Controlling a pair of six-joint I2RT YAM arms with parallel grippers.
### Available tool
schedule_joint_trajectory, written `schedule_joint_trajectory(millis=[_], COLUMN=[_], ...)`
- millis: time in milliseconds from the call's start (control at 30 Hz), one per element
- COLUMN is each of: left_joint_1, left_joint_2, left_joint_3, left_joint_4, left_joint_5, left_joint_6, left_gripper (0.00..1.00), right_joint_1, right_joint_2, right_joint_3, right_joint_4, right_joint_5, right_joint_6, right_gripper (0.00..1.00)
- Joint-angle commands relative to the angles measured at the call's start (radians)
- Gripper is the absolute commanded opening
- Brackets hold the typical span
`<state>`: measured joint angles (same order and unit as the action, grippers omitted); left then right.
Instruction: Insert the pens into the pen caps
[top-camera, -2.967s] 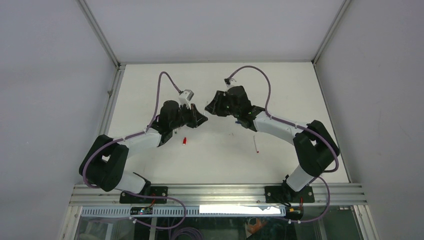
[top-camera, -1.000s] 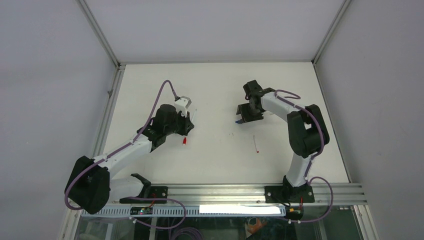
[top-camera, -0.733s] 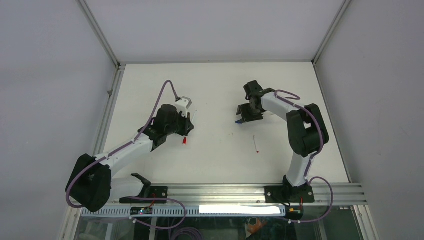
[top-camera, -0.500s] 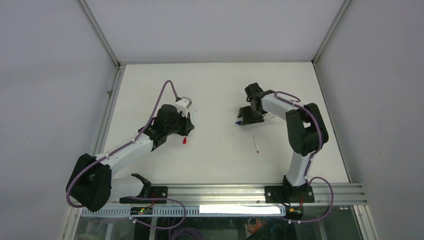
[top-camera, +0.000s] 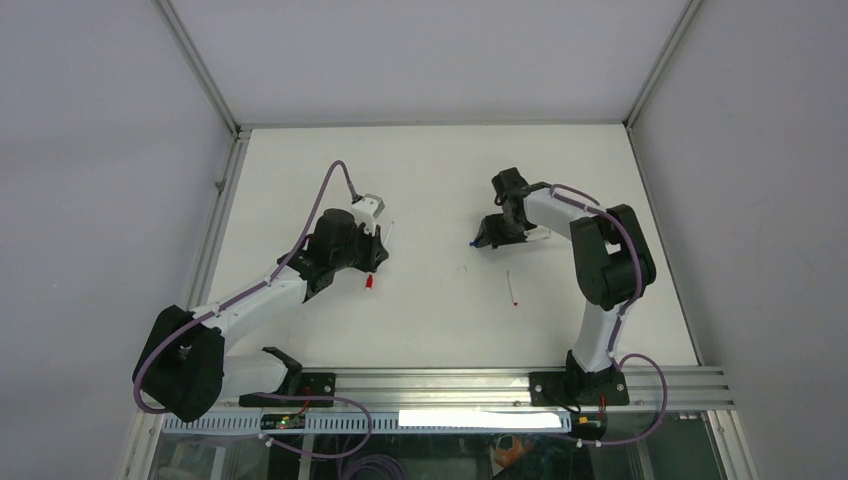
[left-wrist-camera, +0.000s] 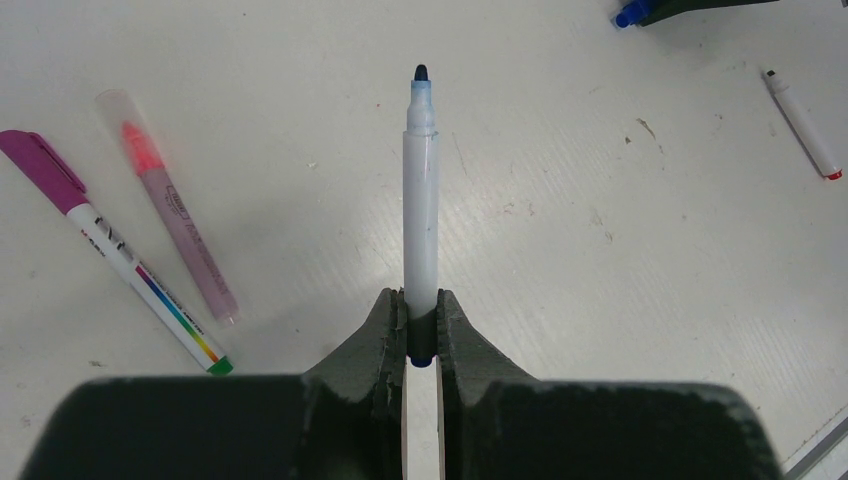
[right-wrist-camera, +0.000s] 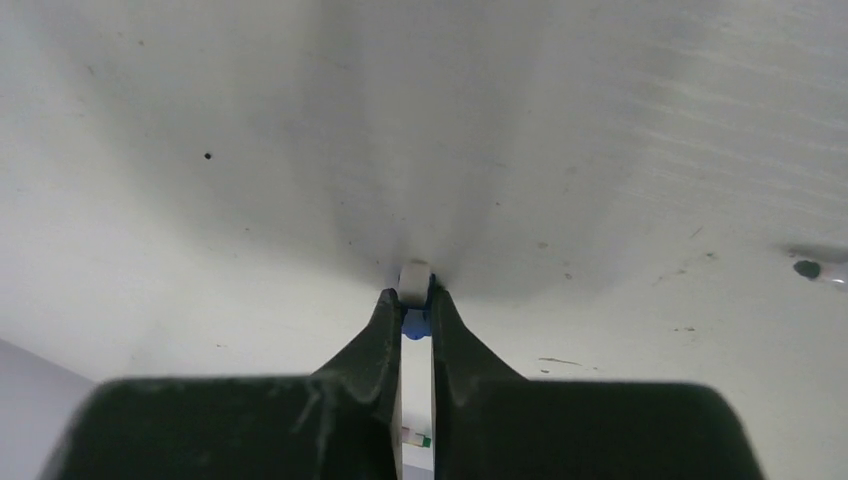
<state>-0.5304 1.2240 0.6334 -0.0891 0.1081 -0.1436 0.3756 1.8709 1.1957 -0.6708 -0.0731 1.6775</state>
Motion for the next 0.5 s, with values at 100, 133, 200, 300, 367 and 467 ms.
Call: schedule_joint_trajectory(millis=[100,133,200,300,367,467], left_joint_1=[-0.008,-0.008,-0.008,-0.008,-0.008,-0.008], left_joint_2=[0.005,0.003,0.001,-0.003,-0.007,-0.011], left_joint_3=[0.032,0.032,0.031,0.029,0.028,0.024], left_joint_4=[0.028,0.028,0.028,0.029,0.032,0.042], left_joint_5=[-0.005,-0.007,-0.011,-0.005,0.006,0.034], left_joint_6=[0.013,0.013,0.014,0.012,0.01,0.004], left_gripper=[0.0,0.0,0.0,0.0,0.0,0.0], right_joint_1=[-0.008,-0.009,-0.009,-0.009,-0.007,-0.002], right_joint_2=[0.019,0.017,0.012,-0.004,-0.016,-0.051], right_joint_3=[-0.018,-0.019,-0.019,-0.009,0.021,0.063], right_joint_4=[0.017,0.02,0.023,0.031,0.027,0.062], right_joint_5=[-0.04,-0.045,-0.05,-0.042,-0.029,0.009], right_joint_6=[0.012,0.008,-0.003,-0.064,-0.14,-0.311], right_gripper=[0.0,0.0,0.0,0.0,0.0,0.0])
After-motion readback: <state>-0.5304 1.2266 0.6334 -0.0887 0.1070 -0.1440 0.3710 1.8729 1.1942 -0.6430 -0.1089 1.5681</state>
